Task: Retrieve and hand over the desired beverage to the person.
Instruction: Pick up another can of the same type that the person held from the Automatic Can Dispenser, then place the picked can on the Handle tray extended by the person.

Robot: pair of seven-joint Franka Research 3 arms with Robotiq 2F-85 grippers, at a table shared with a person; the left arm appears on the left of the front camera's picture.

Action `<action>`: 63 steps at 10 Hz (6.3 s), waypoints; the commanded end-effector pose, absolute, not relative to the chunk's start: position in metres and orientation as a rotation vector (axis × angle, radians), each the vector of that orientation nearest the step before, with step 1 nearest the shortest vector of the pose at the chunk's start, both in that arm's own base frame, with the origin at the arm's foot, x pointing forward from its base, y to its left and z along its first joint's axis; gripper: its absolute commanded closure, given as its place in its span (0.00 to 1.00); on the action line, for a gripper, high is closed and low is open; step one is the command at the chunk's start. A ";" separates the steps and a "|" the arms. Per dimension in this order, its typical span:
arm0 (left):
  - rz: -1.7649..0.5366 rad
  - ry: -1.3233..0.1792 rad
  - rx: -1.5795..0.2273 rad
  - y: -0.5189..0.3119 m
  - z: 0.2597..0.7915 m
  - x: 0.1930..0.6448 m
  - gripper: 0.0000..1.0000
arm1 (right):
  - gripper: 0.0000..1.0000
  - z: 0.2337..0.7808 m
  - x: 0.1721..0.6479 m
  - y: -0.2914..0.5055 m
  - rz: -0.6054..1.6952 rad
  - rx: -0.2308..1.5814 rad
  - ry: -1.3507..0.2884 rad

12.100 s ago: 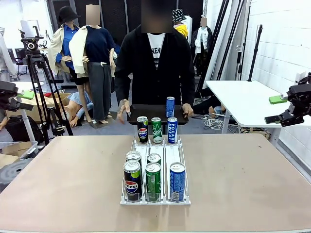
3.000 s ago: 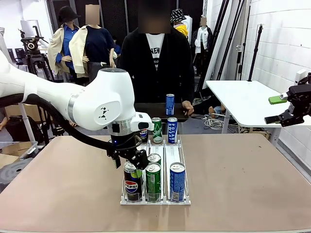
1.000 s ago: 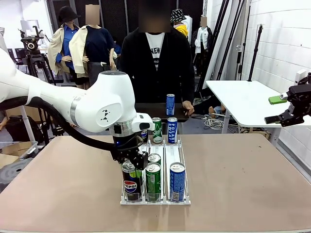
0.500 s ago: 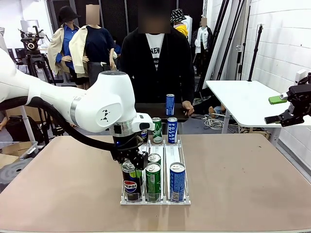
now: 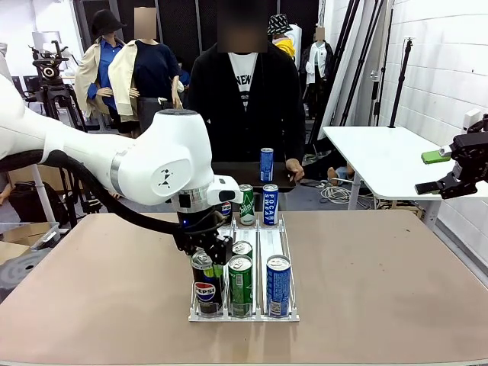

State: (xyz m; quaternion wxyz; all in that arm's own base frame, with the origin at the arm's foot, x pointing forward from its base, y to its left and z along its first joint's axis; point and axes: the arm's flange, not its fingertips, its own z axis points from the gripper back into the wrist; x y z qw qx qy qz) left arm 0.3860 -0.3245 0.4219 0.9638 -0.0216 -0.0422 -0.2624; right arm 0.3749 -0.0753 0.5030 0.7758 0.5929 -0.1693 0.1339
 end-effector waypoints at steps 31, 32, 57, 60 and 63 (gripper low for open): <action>-0.216 -0.178 0.054 -0.075 0.680 0.433 1.00 | 0.00 0.501 0.370 -0.074 0.296 1.288 -0.365; -0.216 -0.178 0.054 -0.075 0.680 0.433 1.00 | 0.00 0.501 0.370 -0.074 0.296 1.288 -0.365; -0.203 -0.178 0.069 -0.090 0.680 0.427 1.00 | 0.00 0.501 0.370 -0.074 0.296 1.288 -0.365; -0.174 -0.197 0.057 -0.110 0.701 0.412 1.00 | 0.00 0.501 0.370 -0.074 0.296 1.288 -0.365; -0.213 -0.214 0.089 -0.145 0.729 0.427 1.00 | 0.00 0.501 0.370 -0.074 0.296 1.288 -0.365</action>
